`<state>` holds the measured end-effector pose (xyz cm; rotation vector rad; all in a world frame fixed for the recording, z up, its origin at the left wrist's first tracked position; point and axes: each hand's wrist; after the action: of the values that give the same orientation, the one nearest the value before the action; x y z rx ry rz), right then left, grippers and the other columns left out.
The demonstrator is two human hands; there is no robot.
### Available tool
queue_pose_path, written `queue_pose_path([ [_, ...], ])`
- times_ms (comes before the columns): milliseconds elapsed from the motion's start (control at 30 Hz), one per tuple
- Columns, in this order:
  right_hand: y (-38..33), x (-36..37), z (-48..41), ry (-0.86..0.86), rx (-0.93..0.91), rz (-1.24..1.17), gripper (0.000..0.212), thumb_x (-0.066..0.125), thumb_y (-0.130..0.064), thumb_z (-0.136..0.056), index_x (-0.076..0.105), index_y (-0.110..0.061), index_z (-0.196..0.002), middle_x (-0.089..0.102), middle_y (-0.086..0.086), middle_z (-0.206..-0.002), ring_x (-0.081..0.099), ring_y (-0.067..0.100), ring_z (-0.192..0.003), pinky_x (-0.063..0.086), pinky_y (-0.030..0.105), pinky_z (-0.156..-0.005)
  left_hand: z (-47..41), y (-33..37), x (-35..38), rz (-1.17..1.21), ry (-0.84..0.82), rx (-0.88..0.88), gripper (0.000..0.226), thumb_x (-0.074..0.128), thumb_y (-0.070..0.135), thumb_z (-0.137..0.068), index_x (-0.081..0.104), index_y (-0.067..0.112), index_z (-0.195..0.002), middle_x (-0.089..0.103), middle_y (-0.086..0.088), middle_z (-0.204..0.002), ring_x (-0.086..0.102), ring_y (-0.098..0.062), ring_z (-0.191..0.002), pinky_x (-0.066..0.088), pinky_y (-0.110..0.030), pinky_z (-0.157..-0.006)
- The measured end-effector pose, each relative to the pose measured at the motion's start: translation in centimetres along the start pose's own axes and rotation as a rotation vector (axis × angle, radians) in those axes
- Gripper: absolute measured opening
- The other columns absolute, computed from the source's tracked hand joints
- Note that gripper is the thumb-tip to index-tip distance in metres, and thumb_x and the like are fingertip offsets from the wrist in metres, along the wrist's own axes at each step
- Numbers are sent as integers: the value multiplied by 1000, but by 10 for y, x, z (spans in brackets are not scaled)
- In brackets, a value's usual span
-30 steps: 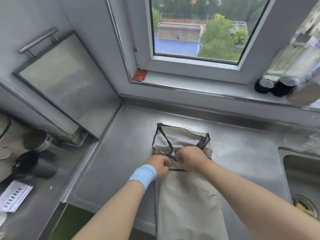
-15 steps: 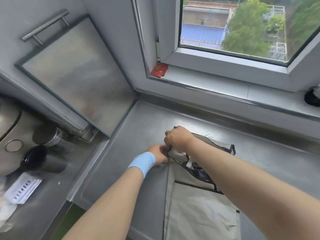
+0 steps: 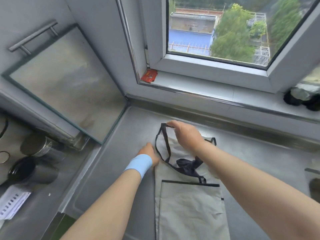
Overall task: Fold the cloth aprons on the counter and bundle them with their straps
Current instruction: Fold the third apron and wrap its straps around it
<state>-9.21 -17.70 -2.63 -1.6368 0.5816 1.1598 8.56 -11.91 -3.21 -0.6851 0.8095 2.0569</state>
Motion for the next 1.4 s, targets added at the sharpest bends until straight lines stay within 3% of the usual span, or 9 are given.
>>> queue_pose_path([
  [167,52,-42,38,140,455,37,27,48,-7,-88,62,-22,-105,60,-1,-111,62,27,-97,43,32,-70,9,57,-5,7,388,266,27,45,7,-83,53,21,-104,49,-3,-117,51,-28,-108,42,-35,-86],
  [300,82,-57,69,-243,914,77,18,45,-28,-90,59,-17,-88,59,4,-91,60,28,-85,47,29,-73,19,117,11,-115,148,397,20,45,19,-88,62,26,-97,63,2,-112,57,-23,-91,44,-29,-77],
  [467,104,-27,81,-305,788,-294,26,46,-17,-88,63,-11,-69,65,6,-79,65,28,-85,45,28,-65,15,154,48,-189,-121,206,61,37,61,-89,61,14,-120,62,-10,-123,58,-32,-111,44,-36,-92],
  [600,93,-36,85,-179,746,-783,48,43,5,-82,71,-21,-111,72,6,-97,64,11,-68,48,20,-55,-3,169,49,104,-187,62,67,41,73,-78,63,17,-108,64,-3,-110,58,-27,-94,45,-34,-85],
  [700,90,-39,86,-131,712,-992,43,48,9,-83,65,-14,-115,71,7,-101,62,11,-64,45,21,-53,-13,175,45,218,-189,-10,69,66,69,-62,63,14,-103,67,-2,-94,61,-24,-79,46,-30,-71],
  [833,99,-35,88,-143,846,-1141,38,65,-5,-86,51,-15,-120,64,9,-105,60,22,-77,49,34,-66,-23,181,39,173,-125,28,26,68,31,-76,59,10,-90,57,-1,-75,54,-23,-65,46,-27,-66],
  [1000,102,-31,105,-411,774,-858,26,80,-5,-74,68,-7,-97,69,5,-78,68,17,-67,58,36,-68,-50,175,31,493,-107,-70,26,69,25,-79,65,5,-95,72,-13,-99,69,-30,-90,56,-41,-89],
  [1233,95,-33,98,-394,817,-481,15,61,-8,-72,54,-19,-65,66,4,-62,68,21,-59,47,25,-50,-35,160,13,620,-154,79,10,67,23,-87,70,13,-88,72,-8,-98,66,-21,-80,55,-32,-84],
  [1400,71,-29,86,-3,651,-98,35,56,-24,-84,49,-21,-118,53,-2,-115,57,23,-102,39,32,-73,-21,146,-10,601,-162,117,17,59,11,-93,61,12,-111,65,-9,-91,58,-15,-62,47,-19,-56],
])
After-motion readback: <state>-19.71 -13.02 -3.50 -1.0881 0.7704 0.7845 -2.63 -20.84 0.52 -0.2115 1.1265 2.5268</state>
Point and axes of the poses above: each hand's wrist, its own z-axis away from the middle knuckle, its own x-axis out of the palm, y = z × x
